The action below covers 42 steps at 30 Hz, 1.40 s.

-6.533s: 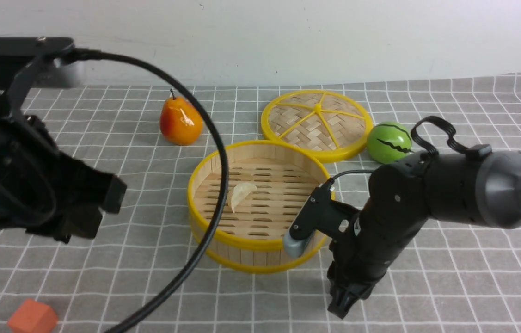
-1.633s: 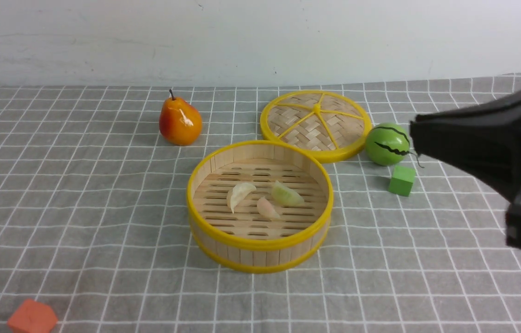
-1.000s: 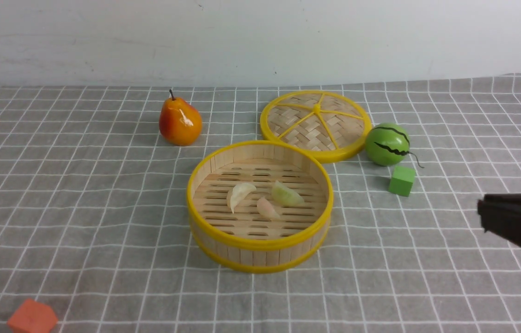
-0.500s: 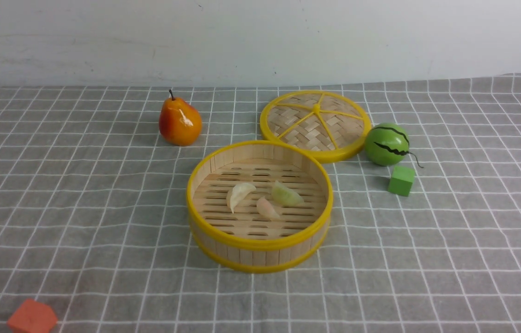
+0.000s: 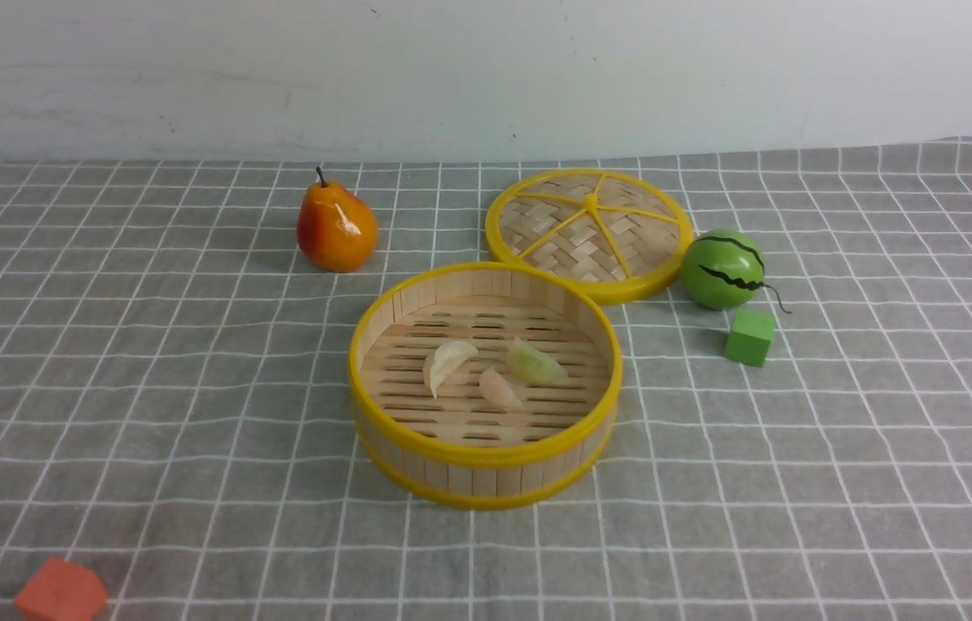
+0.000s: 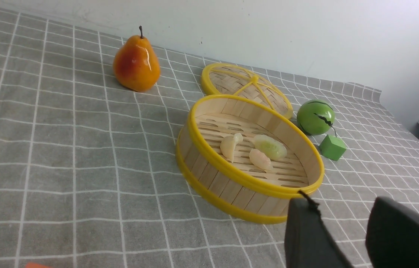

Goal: Put the dumplings into the steamer on the table with the grey tablecloth.

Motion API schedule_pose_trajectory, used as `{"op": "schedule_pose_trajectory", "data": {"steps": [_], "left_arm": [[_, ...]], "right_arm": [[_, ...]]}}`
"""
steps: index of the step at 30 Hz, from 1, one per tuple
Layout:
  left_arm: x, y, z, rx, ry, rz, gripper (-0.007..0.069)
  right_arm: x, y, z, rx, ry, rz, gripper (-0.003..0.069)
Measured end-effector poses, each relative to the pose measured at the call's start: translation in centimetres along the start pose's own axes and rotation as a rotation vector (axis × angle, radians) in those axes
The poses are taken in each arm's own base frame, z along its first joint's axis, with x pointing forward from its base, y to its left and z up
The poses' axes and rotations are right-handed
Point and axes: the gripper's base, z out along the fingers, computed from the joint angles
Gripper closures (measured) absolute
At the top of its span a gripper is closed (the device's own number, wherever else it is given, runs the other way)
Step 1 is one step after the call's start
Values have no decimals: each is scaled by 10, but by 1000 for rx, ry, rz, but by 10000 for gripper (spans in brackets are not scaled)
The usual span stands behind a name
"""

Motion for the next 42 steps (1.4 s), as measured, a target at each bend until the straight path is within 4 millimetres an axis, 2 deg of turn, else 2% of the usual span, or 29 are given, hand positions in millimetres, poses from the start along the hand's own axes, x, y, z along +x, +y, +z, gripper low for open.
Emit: {"op": "schedule_pose_trajectory", "data": {"steps": [10,36,38,41,42], "left_arm": [[0,0,0,-1,1,0,387],[4,3,0,-29,30,16,389],[6,4,2,-27,20,28,399],[16,8,10,-21,-46,25,489],[18,9,11,-18,-55,24,497]], "right_arm": [[2,6,-1,-86,41,44,680],[2,6,-1,-91,42,58,666],[2,6,-1,-91,42,58,665],[2,6,-1,-91,42,58,662],[2,6,-1,-91,42,58,661]]}}
